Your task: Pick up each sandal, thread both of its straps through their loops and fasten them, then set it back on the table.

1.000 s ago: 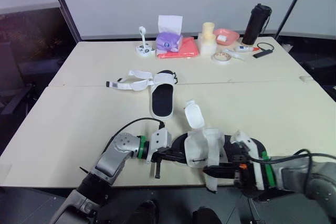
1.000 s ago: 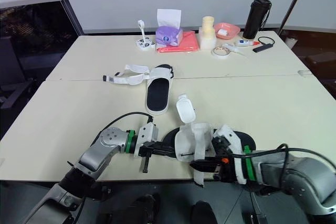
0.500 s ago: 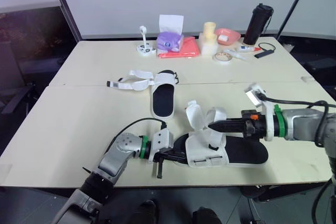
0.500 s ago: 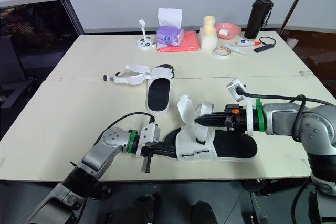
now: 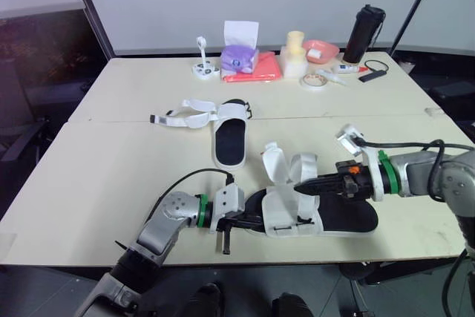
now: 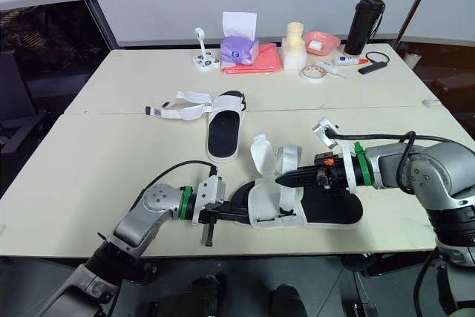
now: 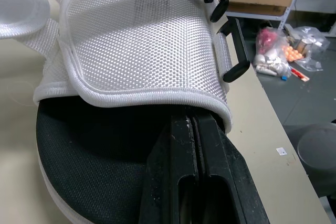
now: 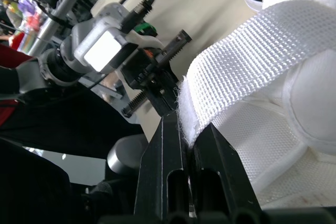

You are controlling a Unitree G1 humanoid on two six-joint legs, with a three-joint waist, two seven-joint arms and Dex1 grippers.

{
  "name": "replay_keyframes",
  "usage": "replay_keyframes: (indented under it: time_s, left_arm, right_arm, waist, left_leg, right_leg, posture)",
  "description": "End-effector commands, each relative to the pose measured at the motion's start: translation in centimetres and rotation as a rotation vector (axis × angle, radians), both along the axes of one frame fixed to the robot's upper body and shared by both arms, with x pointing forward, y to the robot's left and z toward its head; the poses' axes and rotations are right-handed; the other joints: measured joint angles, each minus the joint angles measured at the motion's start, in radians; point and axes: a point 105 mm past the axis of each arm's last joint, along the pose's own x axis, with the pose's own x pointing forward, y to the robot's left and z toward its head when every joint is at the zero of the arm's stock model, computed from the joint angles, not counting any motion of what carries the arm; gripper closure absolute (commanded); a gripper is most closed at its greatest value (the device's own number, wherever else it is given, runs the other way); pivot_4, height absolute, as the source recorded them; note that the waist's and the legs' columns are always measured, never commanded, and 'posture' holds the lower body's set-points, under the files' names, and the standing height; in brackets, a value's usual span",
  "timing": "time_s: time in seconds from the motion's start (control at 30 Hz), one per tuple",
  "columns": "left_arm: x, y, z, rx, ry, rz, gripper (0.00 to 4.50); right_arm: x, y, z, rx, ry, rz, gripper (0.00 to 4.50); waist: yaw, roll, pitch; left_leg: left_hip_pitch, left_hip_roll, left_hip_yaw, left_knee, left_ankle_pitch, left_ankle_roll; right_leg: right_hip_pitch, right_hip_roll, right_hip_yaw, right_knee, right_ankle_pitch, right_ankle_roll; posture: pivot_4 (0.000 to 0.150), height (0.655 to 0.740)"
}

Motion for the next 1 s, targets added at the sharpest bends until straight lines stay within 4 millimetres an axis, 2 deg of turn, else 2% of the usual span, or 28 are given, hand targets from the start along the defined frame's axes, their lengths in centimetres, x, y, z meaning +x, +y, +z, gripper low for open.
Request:
replay_keyframes:
  time_s: [0.03, 0.17, 0.3, 0.5, 1.0]
  left_arm:
    - [0.1, 0.3, -1.1, 0.049, 0.022, 0.02, 4.5]
    - [0.2, 0.2, -1.1, 0.048, 0.02, 0.021, 4.5]
    - [0.2, 0.1, -1.0, 0.046, 0.019, 0.022, 4.5]
    - [0.3, 0.2, -1.0, 0.046, 0.018, 0.026, 4.5]
    - [0.4, 0.1, -1.0, 0.043, 0.022, 0.034, 4.5]
  right_arm:
    - [0.0, -0.1, 0.3, -0.028, -0.021, 0.018, 4.48]
    - [0.2, -0.5, -0.6, -0.075, -0.023, 0.016, 4.48]
    - [1.3, -1.0, -1.9, -0.132, -0.053, -0.018, 4.48]
    - [1.9, -1.2, -2.3, -0.147, -0.073, -0.022, 4.48]
    - [-0.8, 0.9, -1.4, -0.124, -0.12, 0.117, 4.48]
  waist:
    - [0.0, 0.0, 0.0]
    - [0.0, 0.0, 0.0]
    - [0.0, 0.0, 0.0]
    - [0.0, 0.0, 0.0]
    - [0.0, 0.0, 0.0]
  left_leg:
    - [0.0, 0.0, 0.0, 0.0, 0.0, 0.0]
    - [0.0, 0.0, 0.0, 0.0, 0.0, 0.0]
    - [0.0, 0.0, 0.0, 0.0, 0.0, 0.0]
    - [0.0, 0.0, 0.0, 0.0, 0.0, 0.0]
    - [0.0, 0.0, 0.0, -0.001, 0.0, 0.0]
  right_leg:
    - [0.0, 0.0, 0.0, 0.0, 0.0, 0.0]
    - [0.0, 0.0, 0.0, 0.0, 0.0, 0.0]
    - [0.0, 0.0, 0.0, 0.0, 0.0, 0.0]
    - [-0.001, 0.0, 0.0, 0.0, 0.0, 0.0]
    - [-0.001, 0.0, 0.0, 0.0, 0.0, 0.0]
  posture:
    - [0.15, 0.74]
    - [0.15, 0.74]
    - [0.15, 0.74]
    - [0.15, 0.74]
    - [0.15, 0.74]
